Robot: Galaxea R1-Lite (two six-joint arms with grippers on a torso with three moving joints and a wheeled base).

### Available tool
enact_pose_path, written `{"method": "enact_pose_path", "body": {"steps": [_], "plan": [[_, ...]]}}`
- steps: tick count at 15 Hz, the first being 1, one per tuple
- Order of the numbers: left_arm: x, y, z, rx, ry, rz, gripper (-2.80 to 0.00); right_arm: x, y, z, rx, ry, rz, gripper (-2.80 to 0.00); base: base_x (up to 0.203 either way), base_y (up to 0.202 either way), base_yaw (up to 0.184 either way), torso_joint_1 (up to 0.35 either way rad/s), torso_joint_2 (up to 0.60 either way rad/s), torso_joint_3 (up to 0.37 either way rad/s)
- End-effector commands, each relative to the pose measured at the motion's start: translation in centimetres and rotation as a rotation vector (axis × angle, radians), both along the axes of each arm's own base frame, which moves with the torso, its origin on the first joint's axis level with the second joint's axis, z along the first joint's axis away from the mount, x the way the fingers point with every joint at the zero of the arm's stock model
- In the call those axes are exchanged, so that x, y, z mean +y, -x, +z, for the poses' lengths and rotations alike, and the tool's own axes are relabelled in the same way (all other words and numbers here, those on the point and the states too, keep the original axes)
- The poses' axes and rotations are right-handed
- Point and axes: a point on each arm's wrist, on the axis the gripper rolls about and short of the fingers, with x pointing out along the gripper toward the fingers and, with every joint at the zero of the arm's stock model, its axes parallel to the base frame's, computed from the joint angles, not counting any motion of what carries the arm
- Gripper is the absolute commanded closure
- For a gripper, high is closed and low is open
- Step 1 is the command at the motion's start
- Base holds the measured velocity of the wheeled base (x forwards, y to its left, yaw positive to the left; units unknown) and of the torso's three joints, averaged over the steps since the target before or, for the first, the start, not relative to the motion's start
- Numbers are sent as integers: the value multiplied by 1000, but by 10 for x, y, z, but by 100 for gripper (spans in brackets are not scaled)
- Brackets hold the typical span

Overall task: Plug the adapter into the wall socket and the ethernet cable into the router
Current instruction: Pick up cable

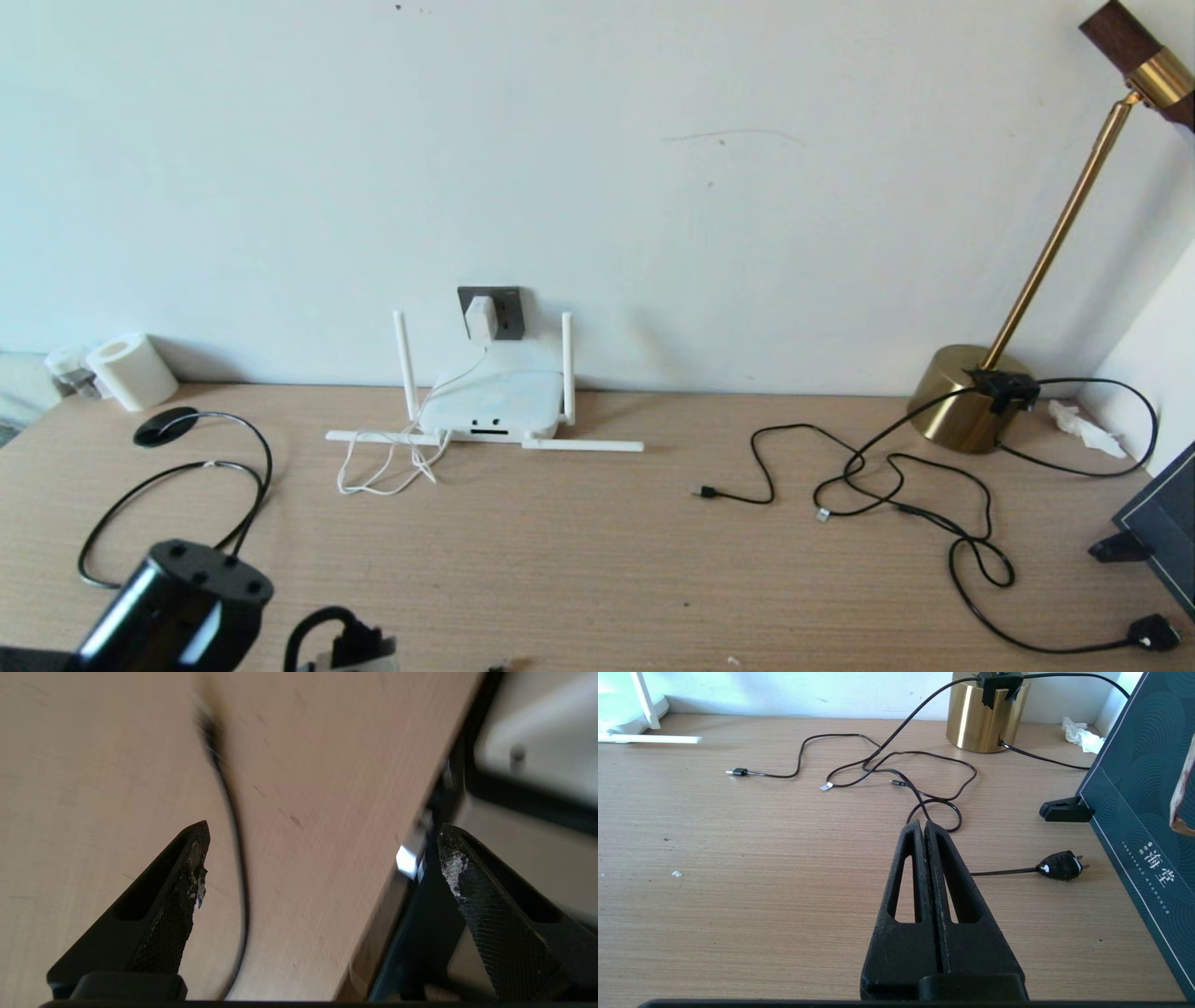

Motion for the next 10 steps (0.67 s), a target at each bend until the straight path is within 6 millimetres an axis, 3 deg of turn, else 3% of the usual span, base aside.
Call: {"method": "enact_pose_path", "body": {"steps": [1,8,10], "plan": [[-8,-7,-13,70,-70,-25,-280,0,0,0,0,0,0,0,0,0,0,0,0,0],[-41,-61,-36,105,-184,-5,-280,0,0,0,0,0,0,0,0,0,0,0,0,0],[-45,-67,-41,115,-196,-3,-280,0,0,0,0,0,0,0,0,0,0,0,0,0]]}}
